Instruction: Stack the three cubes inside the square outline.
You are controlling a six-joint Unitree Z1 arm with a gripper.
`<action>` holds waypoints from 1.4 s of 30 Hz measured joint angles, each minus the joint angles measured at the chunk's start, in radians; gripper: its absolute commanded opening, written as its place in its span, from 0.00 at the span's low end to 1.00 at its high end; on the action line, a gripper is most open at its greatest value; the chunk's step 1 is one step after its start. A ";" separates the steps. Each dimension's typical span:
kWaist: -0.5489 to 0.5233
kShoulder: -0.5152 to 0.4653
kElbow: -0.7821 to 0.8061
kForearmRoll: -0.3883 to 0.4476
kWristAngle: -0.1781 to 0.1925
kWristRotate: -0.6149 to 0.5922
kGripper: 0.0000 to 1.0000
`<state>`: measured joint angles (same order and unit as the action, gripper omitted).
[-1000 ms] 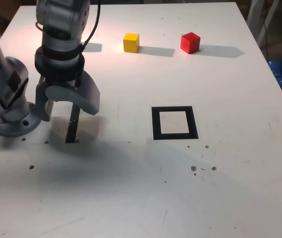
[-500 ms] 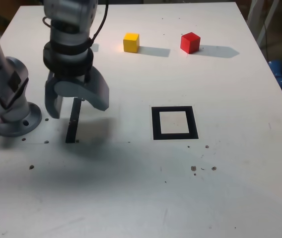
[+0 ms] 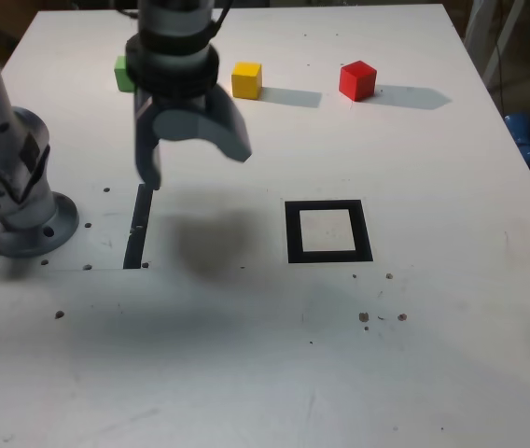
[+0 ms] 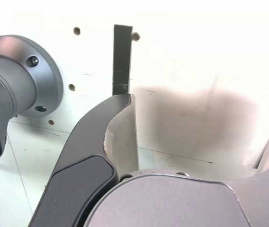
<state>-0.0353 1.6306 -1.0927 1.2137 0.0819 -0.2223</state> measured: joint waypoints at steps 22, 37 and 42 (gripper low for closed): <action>0.277 0.356 -0.549 0.172 0.015 0.198 0.98; 0.409 0.558 -0.816 0.205 -0.042 0.216 0.97; 0.451 0.606 -0.887 0.216 -0.041 0.228 0.97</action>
<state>0.4157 2.2361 -1.9796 1.4299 0.0409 0.0057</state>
